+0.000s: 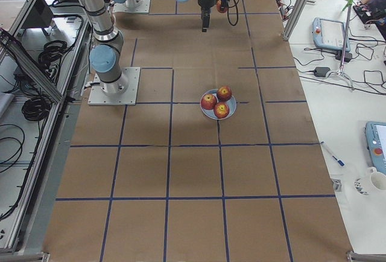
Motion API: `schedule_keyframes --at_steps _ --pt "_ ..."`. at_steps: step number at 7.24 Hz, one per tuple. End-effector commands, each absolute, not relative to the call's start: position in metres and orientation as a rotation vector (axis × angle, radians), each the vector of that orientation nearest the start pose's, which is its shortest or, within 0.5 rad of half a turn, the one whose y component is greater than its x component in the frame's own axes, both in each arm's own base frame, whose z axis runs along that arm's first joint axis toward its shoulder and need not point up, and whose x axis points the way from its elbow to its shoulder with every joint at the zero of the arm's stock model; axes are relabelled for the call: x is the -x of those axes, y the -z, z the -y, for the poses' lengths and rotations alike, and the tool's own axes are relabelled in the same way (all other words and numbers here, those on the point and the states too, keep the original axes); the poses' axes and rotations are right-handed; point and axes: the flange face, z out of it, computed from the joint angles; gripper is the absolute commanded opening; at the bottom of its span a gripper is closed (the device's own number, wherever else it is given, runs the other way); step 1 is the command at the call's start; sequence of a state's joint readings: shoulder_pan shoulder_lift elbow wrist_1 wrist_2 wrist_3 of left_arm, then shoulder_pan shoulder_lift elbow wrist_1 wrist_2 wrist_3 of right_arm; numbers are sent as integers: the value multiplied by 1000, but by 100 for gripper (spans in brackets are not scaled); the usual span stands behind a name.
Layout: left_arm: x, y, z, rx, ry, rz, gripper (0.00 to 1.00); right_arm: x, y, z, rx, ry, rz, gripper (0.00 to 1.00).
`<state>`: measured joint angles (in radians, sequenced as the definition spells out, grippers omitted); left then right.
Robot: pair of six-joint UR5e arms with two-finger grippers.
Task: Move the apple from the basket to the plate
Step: 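Carry the apple with the left gripper to the table center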
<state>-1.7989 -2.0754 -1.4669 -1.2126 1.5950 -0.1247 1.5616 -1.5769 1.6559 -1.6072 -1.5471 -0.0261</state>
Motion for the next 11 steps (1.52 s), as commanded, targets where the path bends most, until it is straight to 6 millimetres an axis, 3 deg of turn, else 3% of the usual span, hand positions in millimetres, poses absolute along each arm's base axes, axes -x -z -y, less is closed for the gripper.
schedule_keyframes --at_steps 1,2,3,6,8,9,10,11 --pt "351 -241 601 -196 -102 -3101 39 -130 -453 485 23 -66 -3117 100" --pt "378 -212 593 -165 -110 -3097 39 -130 -453 485 26 -64 -3117 100" --pt "392 -195 586 -179 -112 -3095 40 -130 -453 485 23 -66 -3117 100" --pt "385 -195 562 -193 -157 -3084 40 -131 -453 485 23 -66 -3115 100" --pt "383 -190 564 -188 -165 -3084 43 -131 -453 485 23 -66 -3115 100" --pt "384 -189 565 -188 -162 -3083 76 -131 -453 485 25 -64 -3116 100" --pt "384 -191 566 -181 -160 -3084 99 -131 -452 485 23 -69 -3115 100" --pt "383 -202 568 -169 -158 -3107 99 -131 -453 485 23 -66 -3115 100"
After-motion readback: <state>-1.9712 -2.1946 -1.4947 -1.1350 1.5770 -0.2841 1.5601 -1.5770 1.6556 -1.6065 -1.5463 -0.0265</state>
